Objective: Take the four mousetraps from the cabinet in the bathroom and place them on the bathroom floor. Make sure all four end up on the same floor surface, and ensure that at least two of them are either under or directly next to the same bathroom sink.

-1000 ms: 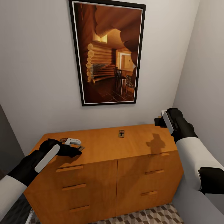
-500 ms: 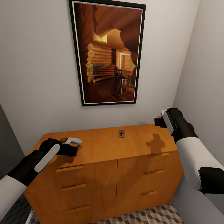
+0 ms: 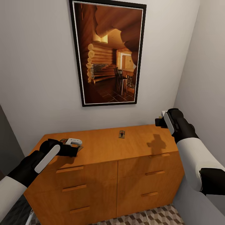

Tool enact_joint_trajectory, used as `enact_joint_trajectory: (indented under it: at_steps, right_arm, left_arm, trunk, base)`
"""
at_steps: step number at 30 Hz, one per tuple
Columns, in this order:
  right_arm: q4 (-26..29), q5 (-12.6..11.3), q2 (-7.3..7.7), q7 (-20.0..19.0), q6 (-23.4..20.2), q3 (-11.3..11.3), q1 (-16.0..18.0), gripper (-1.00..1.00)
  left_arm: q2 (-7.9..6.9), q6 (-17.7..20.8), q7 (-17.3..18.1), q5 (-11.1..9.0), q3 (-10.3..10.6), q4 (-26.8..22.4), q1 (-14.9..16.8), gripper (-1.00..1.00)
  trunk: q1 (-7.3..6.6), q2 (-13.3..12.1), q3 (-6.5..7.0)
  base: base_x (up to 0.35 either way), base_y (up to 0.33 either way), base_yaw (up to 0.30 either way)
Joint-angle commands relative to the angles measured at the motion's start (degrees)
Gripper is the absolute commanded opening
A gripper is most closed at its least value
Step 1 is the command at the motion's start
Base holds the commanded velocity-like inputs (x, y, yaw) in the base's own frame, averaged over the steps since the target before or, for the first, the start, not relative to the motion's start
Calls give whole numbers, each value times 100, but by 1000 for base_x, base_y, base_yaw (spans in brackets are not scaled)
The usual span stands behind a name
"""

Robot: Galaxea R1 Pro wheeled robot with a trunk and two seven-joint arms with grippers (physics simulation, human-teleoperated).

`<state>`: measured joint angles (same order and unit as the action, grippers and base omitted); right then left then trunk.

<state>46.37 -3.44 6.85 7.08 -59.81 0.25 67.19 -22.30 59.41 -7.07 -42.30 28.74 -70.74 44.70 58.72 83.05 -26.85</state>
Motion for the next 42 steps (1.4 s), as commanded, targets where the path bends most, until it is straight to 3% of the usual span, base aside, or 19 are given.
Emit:
enact_joint_trajectory:
  at_steps: [1,8,13,23,35,42]
  right_arm:
    - [4,-49,1,39,-19,2,4,-100]
    - [4,-51,1,39,-19,2,4,-100]
    - [4,-51,1,38,-19,2,4,-100]
    - [4,-51,-23,35,-19,-2,4,-100]
    - [4,-51,-53,36,-19,0,4,-100]
    - [4,-51,-89,38,-19,2,4,-100]
  left_arm:
    - [-9,19,-56,11,10,409,3,-100]
    - [-6,47,-70,55,13,271,3,-100]
    - [-22,59,-85,69,-8,-161,3,-100]
    - [-48,59,-103,81,-486,-504,3,-100]
    - [-55,59,-120,219,-626,-761,3,-100]
    - [-61,59,-138,238,-1211,-773,3,-100]
  trunk:
    - [0,3,-8]
    - [0,3,-8]
    - [0,3,-8]
    - [0,3,-8]
    - [0,3,-8]
    - [0,3,-8]
  base:
    - [0,0,0]
    - [0,0,0]
    - [0,0,0]
    - [0,0,0]
    - [0,0,0]
    - [0,0,0]
